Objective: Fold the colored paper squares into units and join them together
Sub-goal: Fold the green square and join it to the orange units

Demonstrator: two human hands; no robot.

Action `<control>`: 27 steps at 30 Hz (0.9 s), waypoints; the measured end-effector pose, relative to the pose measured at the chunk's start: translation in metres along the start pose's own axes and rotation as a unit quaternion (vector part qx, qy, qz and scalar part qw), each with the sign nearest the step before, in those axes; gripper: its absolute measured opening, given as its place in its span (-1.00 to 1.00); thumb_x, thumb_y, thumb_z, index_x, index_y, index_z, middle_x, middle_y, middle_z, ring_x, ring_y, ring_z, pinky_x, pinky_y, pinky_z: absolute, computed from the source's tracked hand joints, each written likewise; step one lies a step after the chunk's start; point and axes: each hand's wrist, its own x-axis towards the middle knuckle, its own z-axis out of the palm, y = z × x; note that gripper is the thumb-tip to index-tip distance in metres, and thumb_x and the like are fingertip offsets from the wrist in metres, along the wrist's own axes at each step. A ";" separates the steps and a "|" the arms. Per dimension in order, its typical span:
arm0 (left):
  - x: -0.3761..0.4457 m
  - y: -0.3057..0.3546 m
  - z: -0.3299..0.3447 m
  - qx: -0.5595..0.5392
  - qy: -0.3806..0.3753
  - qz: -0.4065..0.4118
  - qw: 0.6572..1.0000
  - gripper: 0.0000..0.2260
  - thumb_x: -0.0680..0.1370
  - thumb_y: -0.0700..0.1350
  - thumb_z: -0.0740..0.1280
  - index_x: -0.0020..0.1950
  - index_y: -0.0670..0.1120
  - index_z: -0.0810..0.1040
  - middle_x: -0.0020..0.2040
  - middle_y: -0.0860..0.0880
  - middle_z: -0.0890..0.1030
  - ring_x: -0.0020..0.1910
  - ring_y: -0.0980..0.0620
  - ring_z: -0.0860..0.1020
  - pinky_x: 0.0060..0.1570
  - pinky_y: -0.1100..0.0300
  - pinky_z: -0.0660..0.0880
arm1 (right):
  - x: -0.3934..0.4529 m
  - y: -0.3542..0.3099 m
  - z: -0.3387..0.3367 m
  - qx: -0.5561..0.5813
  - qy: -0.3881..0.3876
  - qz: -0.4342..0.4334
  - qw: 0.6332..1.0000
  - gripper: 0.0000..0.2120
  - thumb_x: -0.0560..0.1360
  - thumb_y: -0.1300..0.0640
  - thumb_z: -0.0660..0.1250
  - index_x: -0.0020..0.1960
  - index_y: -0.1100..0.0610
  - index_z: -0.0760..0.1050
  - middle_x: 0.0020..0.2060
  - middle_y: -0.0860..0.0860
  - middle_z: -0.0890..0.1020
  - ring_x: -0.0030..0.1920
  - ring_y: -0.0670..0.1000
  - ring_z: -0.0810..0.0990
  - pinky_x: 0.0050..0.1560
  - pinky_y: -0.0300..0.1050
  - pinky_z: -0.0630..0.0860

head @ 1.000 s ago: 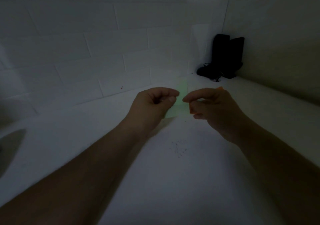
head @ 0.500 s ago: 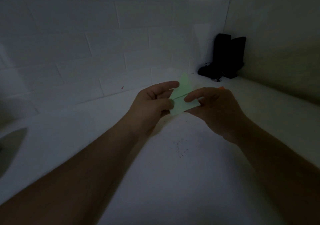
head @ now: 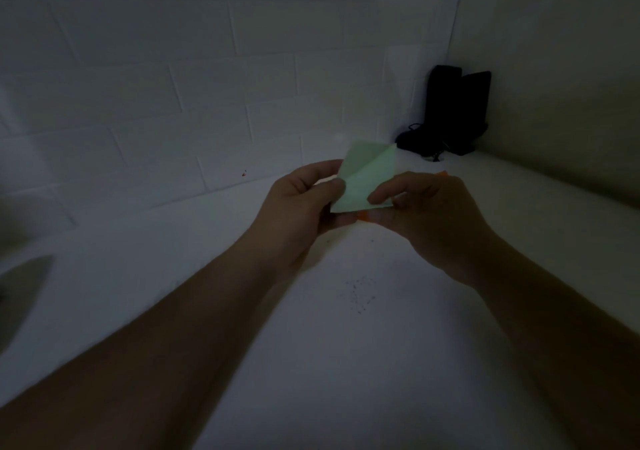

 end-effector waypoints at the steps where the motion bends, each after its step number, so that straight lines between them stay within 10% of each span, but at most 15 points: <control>1: 0.000 0.000 0.000 0.005 -0.004 0.000 1.000 -0.74 0.68 -0.28 0.23 0.33 -0.18 0.58 0.12 -0.19 0.72 -0.03 -0.07 0.71 -0.02 0.12 0.68 | 0.000 -0.001 0.000 0.016 0.002 0.008 1.000 -0.85 0.41 0.24 0.56 -0.17 0.02 0.67 -0.32 0.07 0.70 -0.31 0.10 0.64 -0.31 -0.20 0.54; 6: -0.001 0.001 0.000 -0.006 -0.026 -0.021 0.999 -0.81 0.68 -0.27 0.24 0.24 -0.20 0.57 -0.02 -0.15 0.73 -0.15 -0.04 0.70 -0.03 0.09 0.67 | -0.002 -0.008 0.000 0.152 0.006 0.052 0.987 -0.84 0.49 0.33 0.45 -0.15 0.09 0.68 -0.16 0.08 0.75 -0.08 0.11 0.74 0.03 0.03 0.65; 27: -0.001 0.000 0.002 -0.042 -0.044 -0.106 0.992 -0.75 0.61 -0.39 0.19 0.16 -0.24 0.61 0.00 -0.20 0.71 -0.20 -0.03 0.68 -0.05 0.10 0.68 | 0.003 -0.005 -0.001 0.049 0.122 0.040 0.991 -0.80 0.50 0.26 0.46 0.05 0.05 0.55 -0.44 -0.12 0.66 -0.40 -0.14 0.64 -0.29 -0.19 0.64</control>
